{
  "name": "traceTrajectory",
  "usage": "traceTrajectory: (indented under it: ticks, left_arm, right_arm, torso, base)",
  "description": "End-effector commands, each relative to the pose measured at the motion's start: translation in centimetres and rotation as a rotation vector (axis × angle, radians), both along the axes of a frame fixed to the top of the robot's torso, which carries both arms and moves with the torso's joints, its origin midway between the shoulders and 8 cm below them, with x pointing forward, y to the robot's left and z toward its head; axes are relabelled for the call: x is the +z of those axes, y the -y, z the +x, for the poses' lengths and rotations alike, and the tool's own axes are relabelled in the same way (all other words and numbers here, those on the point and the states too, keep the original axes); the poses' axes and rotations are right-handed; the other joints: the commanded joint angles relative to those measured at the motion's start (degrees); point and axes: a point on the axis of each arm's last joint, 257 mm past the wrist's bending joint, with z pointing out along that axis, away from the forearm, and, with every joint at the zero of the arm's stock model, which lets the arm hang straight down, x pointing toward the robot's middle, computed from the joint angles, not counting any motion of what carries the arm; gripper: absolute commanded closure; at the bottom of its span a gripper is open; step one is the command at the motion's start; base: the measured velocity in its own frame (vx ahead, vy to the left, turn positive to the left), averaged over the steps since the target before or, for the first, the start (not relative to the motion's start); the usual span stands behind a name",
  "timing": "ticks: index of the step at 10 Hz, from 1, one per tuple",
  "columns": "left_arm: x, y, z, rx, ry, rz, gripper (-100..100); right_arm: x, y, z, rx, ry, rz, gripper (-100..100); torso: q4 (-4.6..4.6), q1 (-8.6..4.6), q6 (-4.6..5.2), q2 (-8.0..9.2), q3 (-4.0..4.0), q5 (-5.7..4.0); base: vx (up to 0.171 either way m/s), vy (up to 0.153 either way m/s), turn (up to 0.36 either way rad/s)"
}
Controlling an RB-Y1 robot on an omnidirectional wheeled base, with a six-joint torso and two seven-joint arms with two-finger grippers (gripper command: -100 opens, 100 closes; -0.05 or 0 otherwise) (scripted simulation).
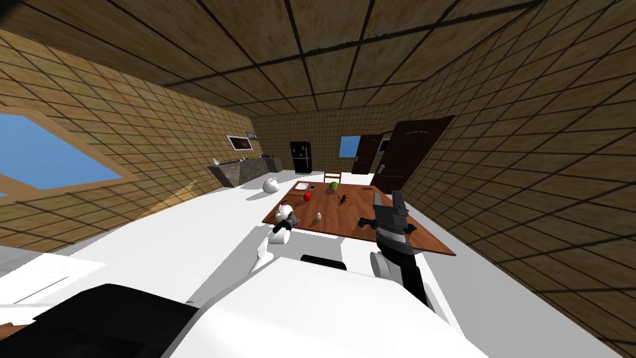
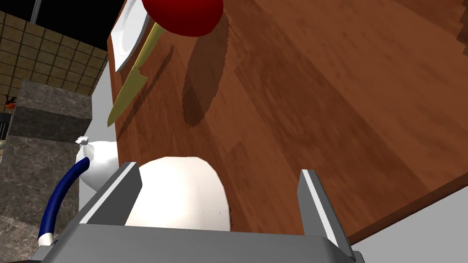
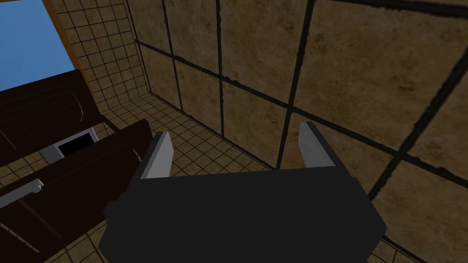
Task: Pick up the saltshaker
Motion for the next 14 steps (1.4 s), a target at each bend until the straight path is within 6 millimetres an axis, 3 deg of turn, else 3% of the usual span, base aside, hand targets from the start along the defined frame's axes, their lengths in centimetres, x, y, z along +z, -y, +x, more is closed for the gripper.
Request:
traceTrajectory:
  ticks: [1,9,11,12,14]
  left_arm:
    - [-0.7,0.4,0.0,0.000,-0.028,-0.018,-100]
    - [-4.8,7.6,1.3,-0.022,-0.233,-0.209,-100]
    - [-5.2,9.9,1.4,-0.033,-0.266,-0.255,-100]
    - [-5.4,12.4,1.4,-0.045,-0.291,-0.301,-100]
    - [-5.3,15.1,1.4,-0.057,-0.308,-0.349,-100]
  right_arm:
    - [0.0,0.0,0.0,0.000,0.000,0.000,0]
    - [0.0,0.0,0.0,0.000,0.000,0.000,0]
    - [0.0,0.0,0.0,0.000,0.000,0.000,0]
    - [0.0,0.0,0.0,0.000,0.000,0.000,0]
    - [0.0,0.0,0.0,0.000,0.000,0.000,0]
  torso:
    - [0.00,0.00,0.00,0.00,0.00,0.00]
    - [-0.01,-0.05,-0.02,0.00,-0.01,-0.01]
    - [0.00,-0.05,-0.03,0.02,0.01,-0.02]
    - [0.00,-0.05,-0.02,0.03,0.01,-0.01]
    - [0.00,-0.05,-0.04,0.03,0.01,-0.02]
  base:
    - [0.015,0.001,-0.053]
    - [0.021,-0.008,-0.119]
    - [0.016,-0.007,-0.082]
    - [0.015,-0.005,-0.110]
    - [0.014,-0.005,-0.051]
